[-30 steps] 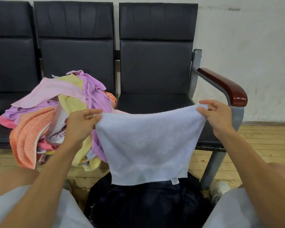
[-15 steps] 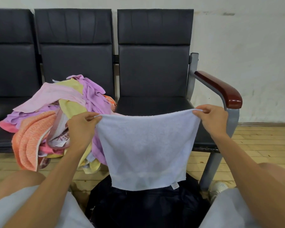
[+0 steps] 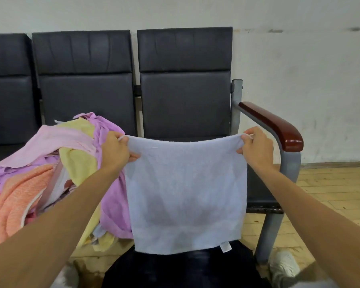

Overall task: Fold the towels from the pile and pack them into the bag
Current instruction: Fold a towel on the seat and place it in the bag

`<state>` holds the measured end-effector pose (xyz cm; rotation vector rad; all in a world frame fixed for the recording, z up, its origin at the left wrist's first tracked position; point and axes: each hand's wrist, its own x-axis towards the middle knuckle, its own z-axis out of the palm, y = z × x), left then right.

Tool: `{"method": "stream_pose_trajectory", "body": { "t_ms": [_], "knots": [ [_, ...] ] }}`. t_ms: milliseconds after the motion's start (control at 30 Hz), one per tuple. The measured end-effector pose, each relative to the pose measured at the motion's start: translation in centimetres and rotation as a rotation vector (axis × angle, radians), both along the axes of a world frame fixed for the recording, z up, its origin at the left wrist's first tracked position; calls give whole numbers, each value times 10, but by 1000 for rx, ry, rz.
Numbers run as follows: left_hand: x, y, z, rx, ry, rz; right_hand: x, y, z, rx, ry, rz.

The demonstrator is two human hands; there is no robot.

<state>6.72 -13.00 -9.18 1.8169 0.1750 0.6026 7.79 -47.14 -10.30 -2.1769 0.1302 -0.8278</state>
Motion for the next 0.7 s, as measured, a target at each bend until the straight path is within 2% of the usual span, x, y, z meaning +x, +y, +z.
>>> {"method": "stream_pose_trajectory", "body": {
  "t_ms": [100, 267, 367, 500, 600, 700],
  "knots": [
    [26, 0, 0, 37, 14, -24, 22, -4, -5, -56, -21, -7],
    [62, -6, -1, 102, -71, -106, 50, -3, 0, 13, -61, 37],
    [69, -12, -3, 211, -105, -143, 59, 1, 6, 58, -104, 80],
    [67, -16, -9, 175, -158, -183, 58, -1, 4, 108, -155, 60],
    [48, -16, -23, 16, -132, -246, 44, -12, -11, -79, -1, 86],
    [19, -21, -51, -32, 33, -371, 20, -25, -24, -231, 241, 229]
  ]
}}
